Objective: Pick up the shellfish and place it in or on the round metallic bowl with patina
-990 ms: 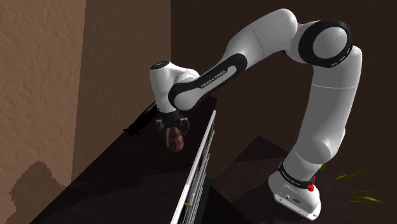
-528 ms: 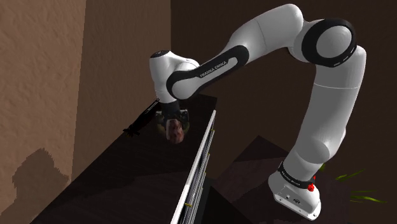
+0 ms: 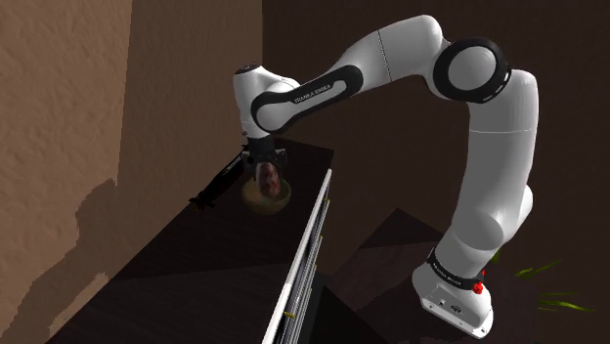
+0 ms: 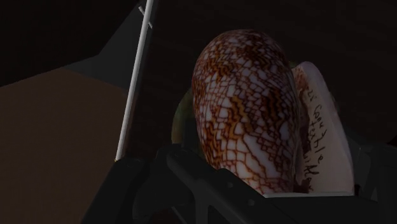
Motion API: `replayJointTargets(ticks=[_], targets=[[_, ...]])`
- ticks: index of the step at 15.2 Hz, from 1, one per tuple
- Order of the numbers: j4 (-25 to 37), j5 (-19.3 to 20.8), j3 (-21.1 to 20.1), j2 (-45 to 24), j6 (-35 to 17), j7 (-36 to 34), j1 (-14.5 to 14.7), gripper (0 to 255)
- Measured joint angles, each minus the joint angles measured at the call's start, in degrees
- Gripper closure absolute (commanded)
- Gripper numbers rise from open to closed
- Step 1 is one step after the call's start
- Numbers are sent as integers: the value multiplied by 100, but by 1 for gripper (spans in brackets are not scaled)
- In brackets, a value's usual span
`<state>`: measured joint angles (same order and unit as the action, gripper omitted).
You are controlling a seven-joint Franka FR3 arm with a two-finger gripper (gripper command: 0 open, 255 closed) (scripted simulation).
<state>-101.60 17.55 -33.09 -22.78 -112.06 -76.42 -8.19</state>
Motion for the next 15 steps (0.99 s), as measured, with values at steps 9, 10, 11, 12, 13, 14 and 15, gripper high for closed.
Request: replayJointTargets(ticks=[9, 10, 11, 12, 13, 14, 15], targets=[[1245, 316, 334, -841, 401, 546, -75, 255], [1223, 334, 344, -872, 353, 533, -69, 255], [1193, 352, 354, -903, 296, 521, -67, 255], [1160, 372, 367, -937, 234, 509, -66, 255], [1125, 390, 375, -964, 177, 487, -58, 255], [1116, 409, 387, -1002, 133, 477, -52, 255], [1107, 432, 401, -1048, 83, 460, -40, 255]])
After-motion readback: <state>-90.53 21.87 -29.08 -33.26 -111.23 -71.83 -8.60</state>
